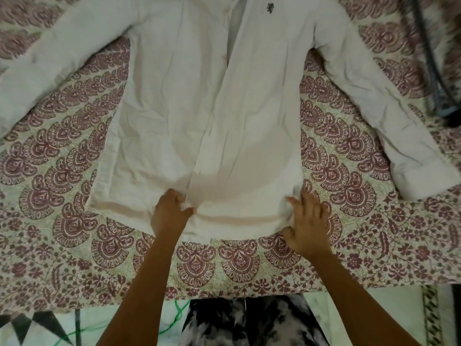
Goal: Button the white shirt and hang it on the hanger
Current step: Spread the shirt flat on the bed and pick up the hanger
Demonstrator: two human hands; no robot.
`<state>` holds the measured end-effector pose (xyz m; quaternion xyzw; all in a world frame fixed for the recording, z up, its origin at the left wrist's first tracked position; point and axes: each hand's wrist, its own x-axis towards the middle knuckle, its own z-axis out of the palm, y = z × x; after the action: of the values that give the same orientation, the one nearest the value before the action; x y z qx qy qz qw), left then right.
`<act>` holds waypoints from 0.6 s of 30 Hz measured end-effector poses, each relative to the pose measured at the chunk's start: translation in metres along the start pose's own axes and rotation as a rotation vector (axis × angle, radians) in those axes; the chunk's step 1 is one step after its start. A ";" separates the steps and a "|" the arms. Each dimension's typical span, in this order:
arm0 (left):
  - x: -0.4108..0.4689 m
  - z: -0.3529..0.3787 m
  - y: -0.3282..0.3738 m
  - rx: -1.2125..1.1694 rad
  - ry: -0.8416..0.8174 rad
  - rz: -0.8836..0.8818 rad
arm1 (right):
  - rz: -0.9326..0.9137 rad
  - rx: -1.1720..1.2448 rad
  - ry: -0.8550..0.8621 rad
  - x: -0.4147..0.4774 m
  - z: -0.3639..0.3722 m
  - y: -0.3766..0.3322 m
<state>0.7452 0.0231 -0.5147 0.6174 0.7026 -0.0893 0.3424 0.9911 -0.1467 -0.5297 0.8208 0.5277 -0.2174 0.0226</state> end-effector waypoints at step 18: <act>0.126 -0.055 0.140 -0.211 0.031 0.347 | 0.033 0.035 0.333 0.126 -0.056 -0.035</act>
<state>0.8549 0.1863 -0.5067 0.6910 0.5963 0.0546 0.4049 1.0232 -0.0089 -0.5201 0.8544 0.5066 -0.0873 -0.0759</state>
